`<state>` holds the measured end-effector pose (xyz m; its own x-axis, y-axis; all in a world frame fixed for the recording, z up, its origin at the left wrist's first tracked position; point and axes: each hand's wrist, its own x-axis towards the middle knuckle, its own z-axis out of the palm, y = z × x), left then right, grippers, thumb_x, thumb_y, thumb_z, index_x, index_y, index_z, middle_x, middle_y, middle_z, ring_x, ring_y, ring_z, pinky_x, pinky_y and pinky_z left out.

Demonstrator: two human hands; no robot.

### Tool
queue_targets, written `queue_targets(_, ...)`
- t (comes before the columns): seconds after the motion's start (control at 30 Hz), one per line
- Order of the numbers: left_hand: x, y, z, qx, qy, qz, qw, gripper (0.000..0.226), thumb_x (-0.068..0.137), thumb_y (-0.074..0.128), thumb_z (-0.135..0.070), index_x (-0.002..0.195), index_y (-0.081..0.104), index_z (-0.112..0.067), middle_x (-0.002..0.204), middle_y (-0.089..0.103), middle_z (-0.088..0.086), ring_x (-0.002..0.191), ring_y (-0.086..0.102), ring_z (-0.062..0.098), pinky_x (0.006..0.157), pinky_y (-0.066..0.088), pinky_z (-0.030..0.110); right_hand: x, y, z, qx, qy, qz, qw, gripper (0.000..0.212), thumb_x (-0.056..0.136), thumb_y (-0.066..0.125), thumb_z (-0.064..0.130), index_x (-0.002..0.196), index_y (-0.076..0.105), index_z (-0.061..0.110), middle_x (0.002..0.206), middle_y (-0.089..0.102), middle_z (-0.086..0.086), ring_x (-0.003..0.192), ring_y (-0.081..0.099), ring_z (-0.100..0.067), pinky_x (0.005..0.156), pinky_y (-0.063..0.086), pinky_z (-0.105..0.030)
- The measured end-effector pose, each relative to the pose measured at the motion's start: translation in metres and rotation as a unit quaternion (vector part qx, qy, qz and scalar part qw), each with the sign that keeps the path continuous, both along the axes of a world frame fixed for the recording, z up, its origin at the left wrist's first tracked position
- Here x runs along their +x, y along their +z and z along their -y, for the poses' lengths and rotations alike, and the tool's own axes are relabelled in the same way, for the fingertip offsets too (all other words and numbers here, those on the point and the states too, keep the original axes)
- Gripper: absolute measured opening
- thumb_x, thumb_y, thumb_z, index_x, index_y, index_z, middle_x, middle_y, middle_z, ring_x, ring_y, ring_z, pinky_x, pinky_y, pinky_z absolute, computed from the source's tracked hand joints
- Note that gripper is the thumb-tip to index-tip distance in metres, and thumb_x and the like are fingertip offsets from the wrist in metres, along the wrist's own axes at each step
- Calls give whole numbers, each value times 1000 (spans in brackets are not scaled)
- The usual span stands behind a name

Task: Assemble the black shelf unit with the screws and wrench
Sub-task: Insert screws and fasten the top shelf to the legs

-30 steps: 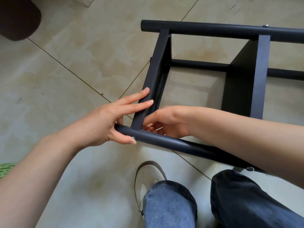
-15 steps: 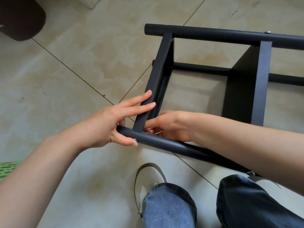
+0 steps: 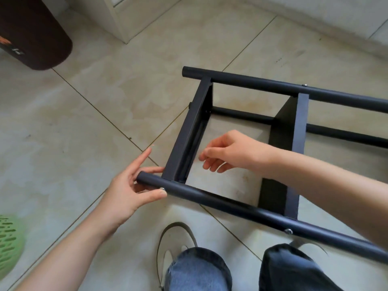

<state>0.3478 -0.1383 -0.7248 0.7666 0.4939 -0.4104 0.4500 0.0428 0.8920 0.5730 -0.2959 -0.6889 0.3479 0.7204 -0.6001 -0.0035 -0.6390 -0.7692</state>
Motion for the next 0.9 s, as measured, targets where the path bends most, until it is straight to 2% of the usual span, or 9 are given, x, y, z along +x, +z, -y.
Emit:
queue_targets(0.1, -4, -3, 23, -108, 123, 16, 986, 95, 53, 87, -20, 139, 53, -42, 115, 72, -6, 101, 72, 16, 83, 59, 28, 22, 15, 11, 9, 24, 118, 993, 22, 101, 53, 21, 101, 73, 11, 86, 75, 1, 79, 70, -9, 70, 57, -17)
queue_targets(0.2, 0, 0, 51, -210, 201, 43, 956, 56, 68, 76, -20, 123, 63, -20, 105, 71, 7, 94, 74, 25, 73, 61, 30, 40, 25, 19, 13, 62, 236, 970, 21, 100, 54, 23, 105, 73, 14, 90, 73, 5, 83, 67, -7, 75, 53, -20)
queue_targets(0.27, 5, 4, 67, -223, 212, 40, 951, 46, 77, 69, -28, 120, 63, -12, 102, 73, 11, 99, 73, 28, 76, 61, 32, 51, 27, 23, 7, 83, 307, 948, 22, 100, 55, 24, 107, 72, 14, 95, 72, 2, 89, 66, -14, 78, 49, -24)
queue_targets(0.43, 18, 12, 89, -211, 261, 39, 941, 37, 87, 62, -33, 119, 63, -14, 102, 76, 2, 104, 72, 26, 85, 56, 36, 83, 24, 29, 6, 77, 446, 892, 22, 98, 55, 21, 112, 68, 12, 107, 62, -6, 102, 59, -27, 81, 41, -27)
queue_targets(0.53, 27, 14, 100, -212, 292, 31, 932, 43, 78, 70, -35, 116, 62, -17, 95, 75, -2, 100, 73, 20, 81, 57, 33, 103, 19, 28, -3, 75, 500, 863, 31, 99, 53, 22, 128, 59, 11, 124, 54, -13, 114, 50, -33, 96, 43, -40)
queue_targets(0.6, 36, 16, 105, -203, 311, 20, 928, 52, 68, 74, -37, 115, 60, -20, 96, 71, 1, 90, 74, 15, 75, 58, 29, 114, 15, 27, -2, 68, 521, 851, 35, 100, 52, 21, 134, 54, 11, 129, 50, -13, 116, 45, -34, 97, 41, -44)
queue_targets(0.67, 47, 19, 110, -195, 330, 10, 924, 62, 64, 78, -38, 119, 55, -22, 98, 66, 3, 79, 71, 10, 71, 57, 27, 123, 10, 24, 0, 70, 534, 842, 37, 100, 51, 21, 136, 50, 11, 130, 49, -13, 115, 43, -34, 96, 39, -43)
queue_targets(0.8, 64, 16, 117, -167, 353, -12, 920, 79, 74, 86, -22, 136, 38, -29, 111, 66, 6, 96, 69, 19, 77, 53, 30, 139, -1, 14, -19, 90, 542, 835, 38, 101, 49, 22, 138, 46, 14, 127, 50, -14, 109, 47, -36, 91, 43, -45)
queue_targets(0.9, 68, 12, 119, -161, 377, -6, 912, 75, 76, 84, -8, 133, 38, -24, 108, 68, 15, 94, 72, 25, 78, 55, 31, 150, -11, 10, -20, 97, 515, 852, 35, 102, 46, 23, 137, 43, 19, 118, 53, -11, 98, 52, -34, 77, 47, -44)
